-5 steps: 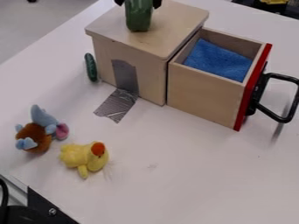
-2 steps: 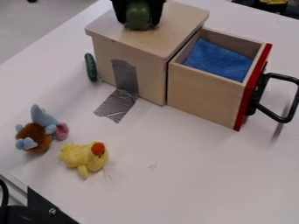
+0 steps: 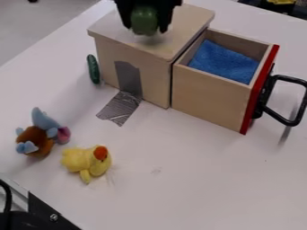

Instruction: Move the green pepper from the top of the drawer and put it no the floor

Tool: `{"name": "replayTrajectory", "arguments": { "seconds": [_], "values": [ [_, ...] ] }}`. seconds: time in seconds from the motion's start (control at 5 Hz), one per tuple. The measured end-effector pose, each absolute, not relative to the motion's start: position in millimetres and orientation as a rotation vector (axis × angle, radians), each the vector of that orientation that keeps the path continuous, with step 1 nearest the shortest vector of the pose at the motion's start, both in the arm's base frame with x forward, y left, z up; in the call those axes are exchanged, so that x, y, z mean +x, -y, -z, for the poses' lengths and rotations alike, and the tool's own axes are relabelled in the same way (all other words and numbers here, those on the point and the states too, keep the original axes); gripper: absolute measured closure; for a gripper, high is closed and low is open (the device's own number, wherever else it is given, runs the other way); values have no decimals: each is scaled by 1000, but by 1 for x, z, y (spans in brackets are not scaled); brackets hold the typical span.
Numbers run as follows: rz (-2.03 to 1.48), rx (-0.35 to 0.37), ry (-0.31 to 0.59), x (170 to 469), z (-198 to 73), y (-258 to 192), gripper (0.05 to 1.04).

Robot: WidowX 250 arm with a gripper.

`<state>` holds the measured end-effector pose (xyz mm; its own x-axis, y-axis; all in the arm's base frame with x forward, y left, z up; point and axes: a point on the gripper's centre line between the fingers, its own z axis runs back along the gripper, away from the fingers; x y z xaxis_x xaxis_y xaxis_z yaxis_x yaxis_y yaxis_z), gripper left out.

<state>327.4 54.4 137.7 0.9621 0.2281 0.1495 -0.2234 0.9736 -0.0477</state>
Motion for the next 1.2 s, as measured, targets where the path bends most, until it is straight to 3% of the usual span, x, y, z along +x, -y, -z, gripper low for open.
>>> {"name": "replayTrajectory", "arguments": {
  "seconds": [0.2, 0.6, 0.8, 1.2],
  "values": [
    [-96, -57, 150, 299, -130, -20, 256],
    [107, -34, 46, 223, -81, 39, 256],
    [121, -14, -13, 189, -51, 45, 256],
    [153, 23, -109, 162, 1, 30, 206]
  ]
}}
